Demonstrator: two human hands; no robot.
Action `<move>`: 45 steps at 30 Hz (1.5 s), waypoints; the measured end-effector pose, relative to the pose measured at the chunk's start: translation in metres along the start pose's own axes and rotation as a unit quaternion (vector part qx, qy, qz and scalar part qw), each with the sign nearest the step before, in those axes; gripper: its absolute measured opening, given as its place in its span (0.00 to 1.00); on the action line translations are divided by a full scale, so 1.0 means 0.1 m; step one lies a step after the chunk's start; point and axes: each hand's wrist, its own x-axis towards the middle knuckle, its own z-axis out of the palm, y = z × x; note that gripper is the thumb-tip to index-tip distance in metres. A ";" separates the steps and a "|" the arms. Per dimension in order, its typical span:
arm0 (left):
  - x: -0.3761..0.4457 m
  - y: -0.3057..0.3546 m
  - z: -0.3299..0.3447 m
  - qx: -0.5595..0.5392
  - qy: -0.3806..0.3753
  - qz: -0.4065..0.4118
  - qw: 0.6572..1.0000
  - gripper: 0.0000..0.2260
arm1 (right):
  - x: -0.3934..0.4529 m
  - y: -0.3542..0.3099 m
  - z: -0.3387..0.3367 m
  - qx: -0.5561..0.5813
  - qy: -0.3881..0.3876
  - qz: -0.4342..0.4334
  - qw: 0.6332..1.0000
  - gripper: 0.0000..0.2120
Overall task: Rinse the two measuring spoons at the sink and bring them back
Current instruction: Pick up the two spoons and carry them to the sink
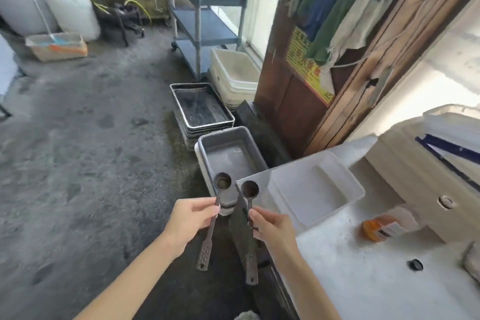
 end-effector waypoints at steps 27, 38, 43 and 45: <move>-2.74 -1.23 -4.04 -0.285 0.533 0.015 0.796 0.11 | -1.29 0.06 5.18 -0.217 -0.535 -0.071 0.813 0.10; -3.20 -1.56 -5.69 -0.340 0.649 0.005 0.680 0.13 | -1.99 0.30 7.48 -0.273 -0.647 -0.047 0.710 0.06; -3.42 -1.72 -6.22 -0.363 0.687 0.005 0.630 0.14 | -2.35 0.33 8.29 -0.302 -0.683 -0.053 0.663 0.07; -3.52 -1.79 -6.41 -0.373 0.701 0.003 0.608 0.13 | -2.50 0.34 8.56 -0.315 -0.700 -0.058 0.638 0.05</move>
